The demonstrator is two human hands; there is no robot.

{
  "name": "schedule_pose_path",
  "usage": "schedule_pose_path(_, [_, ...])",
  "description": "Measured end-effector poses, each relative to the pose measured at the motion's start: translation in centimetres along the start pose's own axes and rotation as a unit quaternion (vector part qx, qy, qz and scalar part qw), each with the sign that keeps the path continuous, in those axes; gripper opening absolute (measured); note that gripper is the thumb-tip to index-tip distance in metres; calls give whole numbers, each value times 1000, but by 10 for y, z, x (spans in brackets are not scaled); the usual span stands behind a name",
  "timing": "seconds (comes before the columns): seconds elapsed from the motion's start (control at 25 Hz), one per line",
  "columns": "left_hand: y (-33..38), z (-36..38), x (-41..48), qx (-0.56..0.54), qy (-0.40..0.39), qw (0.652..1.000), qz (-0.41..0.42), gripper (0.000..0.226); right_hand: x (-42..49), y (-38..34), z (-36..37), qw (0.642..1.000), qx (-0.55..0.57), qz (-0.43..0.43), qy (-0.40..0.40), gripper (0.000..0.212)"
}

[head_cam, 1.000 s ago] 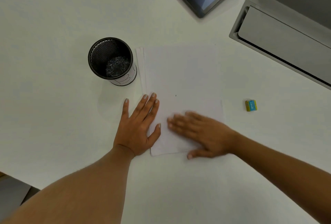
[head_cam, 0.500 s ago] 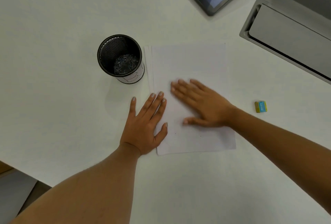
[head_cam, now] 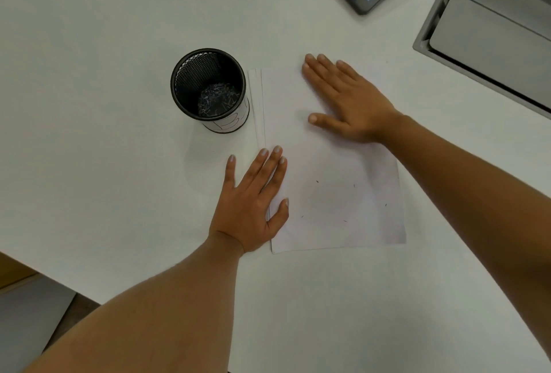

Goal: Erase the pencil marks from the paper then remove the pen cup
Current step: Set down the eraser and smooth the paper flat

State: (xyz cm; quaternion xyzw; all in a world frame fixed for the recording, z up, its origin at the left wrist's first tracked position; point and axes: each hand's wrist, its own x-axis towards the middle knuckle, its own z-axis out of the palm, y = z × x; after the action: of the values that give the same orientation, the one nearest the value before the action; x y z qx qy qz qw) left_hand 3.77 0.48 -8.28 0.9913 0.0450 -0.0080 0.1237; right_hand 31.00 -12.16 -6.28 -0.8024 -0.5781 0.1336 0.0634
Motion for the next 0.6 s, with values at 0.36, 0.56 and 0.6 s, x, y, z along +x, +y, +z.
schedule_pose_path(0.36, [0, -1, 0, 0, -2, 1000, 5, 65, -122, -93, 40, 982, 13, -161, -95, 92])
schedule_pose_path(0.56, [-1, -1, 0, 7, -8, 1000, 4, 64, -127, -80, 30, 981, 85, -158, -72, 80])
schedule_pose_path(0.6, [0, -1, 0, 8, -6, 1000, 5, 64, -113, -68, 23, 990, 77, -107, -39, 78])
